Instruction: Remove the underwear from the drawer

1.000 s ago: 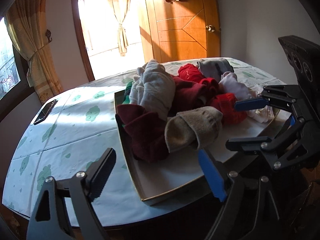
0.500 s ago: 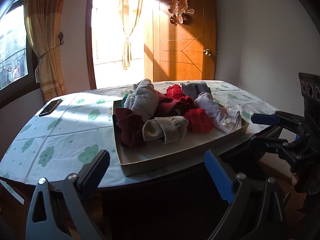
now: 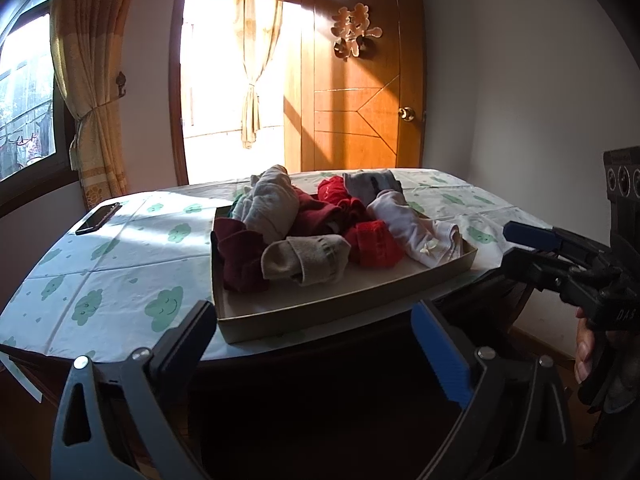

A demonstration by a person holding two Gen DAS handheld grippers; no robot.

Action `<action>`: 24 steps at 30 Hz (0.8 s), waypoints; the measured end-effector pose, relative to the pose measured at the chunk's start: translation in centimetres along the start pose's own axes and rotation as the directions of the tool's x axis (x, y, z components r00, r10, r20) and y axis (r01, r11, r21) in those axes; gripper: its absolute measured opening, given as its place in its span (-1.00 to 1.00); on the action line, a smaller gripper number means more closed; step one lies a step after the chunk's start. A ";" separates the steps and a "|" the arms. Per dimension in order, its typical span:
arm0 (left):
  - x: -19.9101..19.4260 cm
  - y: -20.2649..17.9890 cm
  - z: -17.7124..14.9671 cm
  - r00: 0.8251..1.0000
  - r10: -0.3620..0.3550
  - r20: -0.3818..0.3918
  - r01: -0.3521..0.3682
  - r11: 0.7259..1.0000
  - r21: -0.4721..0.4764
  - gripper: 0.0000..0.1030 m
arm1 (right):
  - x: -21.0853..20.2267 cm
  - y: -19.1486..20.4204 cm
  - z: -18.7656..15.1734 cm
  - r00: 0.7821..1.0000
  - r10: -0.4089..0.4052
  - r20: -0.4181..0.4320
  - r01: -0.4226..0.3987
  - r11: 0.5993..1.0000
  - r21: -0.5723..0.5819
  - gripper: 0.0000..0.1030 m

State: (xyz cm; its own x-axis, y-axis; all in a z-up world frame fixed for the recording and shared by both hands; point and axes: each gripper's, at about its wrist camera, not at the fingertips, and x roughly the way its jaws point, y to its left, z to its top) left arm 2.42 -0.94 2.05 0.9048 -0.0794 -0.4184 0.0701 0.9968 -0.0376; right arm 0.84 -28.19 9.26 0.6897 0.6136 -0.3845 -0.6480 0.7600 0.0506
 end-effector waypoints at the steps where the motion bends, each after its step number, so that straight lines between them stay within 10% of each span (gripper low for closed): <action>1: 0.0 0.0 0.0 1.000 0.000 0.000 0.000 1.000 -0.001 0.93 | -0.1 -0.1 0.0 1.000 -0.003 0.005 0.003 1.000 0.005 0.57; 24: -0.1 -0.4 1.2 0.999 0.048 0.003 -0.048 0.999 -0.011 0.99 | -1.1 -0.4 0.0 0.999 -0.013 0.047 0.012 1.000 0.025 0.61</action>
State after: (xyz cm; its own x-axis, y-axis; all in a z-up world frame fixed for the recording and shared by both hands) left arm 2.75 -1.30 3.18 0.9085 -0.0317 -0.4168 0.0224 0.9994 -0.0272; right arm 0.30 -29.20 9.65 0.7123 0.6132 -0.3415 -0.6316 0.7722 0.0694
